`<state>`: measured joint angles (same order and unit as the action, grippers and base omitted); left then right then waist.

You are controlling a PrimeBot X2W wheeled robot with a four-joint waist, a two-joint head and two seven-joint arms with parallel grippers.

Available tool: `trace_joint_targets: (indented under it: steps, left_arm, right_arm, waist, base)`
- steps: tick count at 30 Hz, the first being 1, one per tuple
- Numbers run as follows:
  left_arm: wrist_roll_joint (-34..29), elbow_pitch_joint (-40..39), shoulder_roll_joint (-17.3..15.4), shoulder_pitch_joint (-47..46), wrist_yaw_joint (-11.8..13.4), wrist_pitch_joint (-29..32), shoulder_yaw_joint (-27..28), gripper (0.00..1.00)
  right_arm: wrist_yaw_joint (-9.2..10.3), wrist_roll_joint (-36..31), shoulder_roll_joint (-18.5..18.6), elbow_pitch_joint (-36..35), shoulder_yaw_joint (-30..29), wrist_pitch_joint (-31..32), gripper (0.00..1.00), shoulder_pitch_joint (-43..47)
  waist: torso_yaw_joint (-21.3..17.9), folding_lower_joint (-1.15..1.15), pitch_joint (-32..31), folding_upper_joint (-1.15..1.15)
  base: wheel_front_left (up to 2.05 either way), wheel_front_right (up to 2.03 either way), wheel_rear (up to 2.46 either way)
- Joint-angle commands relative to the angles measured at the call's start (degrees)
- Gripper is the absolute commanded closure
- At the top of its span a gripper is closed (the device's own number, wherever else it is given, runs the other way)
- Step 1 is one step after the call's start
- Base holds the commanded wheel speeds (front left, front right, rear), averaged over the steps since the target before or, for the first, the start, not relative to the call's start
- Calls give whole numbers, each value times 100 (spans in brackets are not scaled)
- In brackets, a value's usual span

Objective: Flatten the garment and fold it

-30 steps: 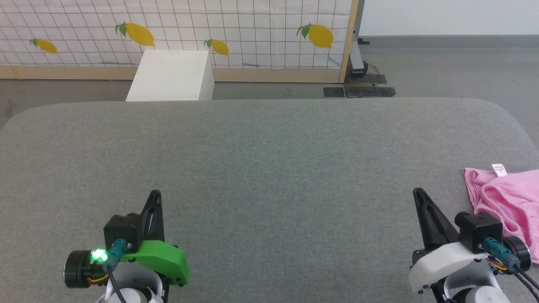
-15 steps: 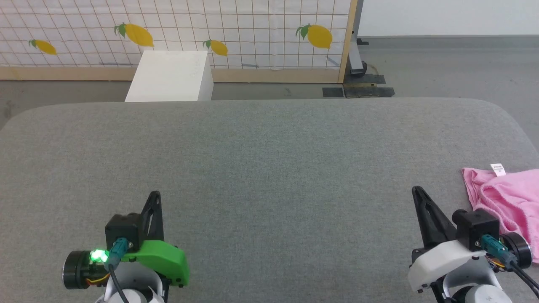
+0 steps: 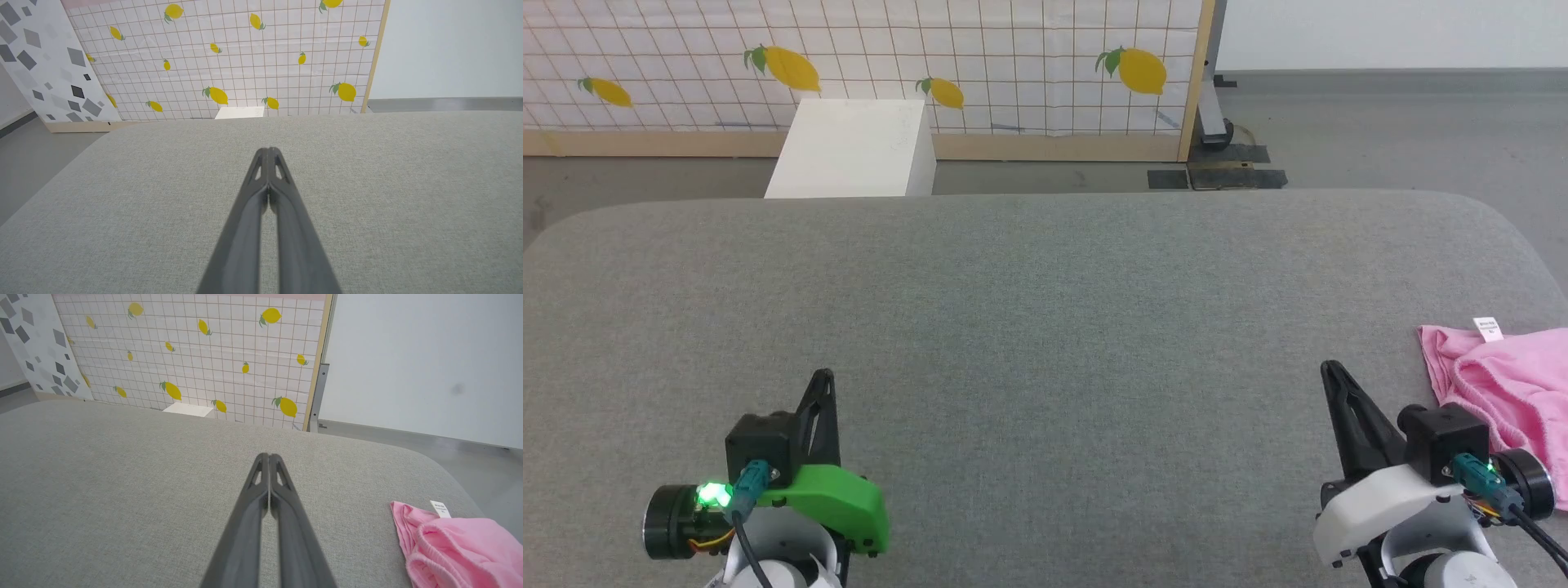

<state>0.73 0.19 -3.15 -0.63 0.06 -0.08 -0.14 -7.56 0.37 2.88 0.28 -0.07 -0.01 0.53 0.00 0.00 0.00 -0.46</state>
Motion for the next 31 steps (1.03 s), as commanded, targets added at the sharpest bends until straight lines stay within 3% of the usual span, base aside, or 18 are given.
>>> trace_joint_targets:
  steps: [1, 31]
  left_arm:
    - [-73, -19, 27, 63, -6, 8, 14, 100]
    - [-73, -19, 27, 63, -6, 8, 14, 100]
  right_arm:
    - [8, -37, -1, -28, 7, 1, 100, -53]
    - [8, -37, -1, -28, 7, 1, 100, -53]
  waist:
    - [0, 0, 0, 46]
    - [0, 0, 0, 46]
  base:
    - [0, 0, 0]
    - [0, 0, 0]
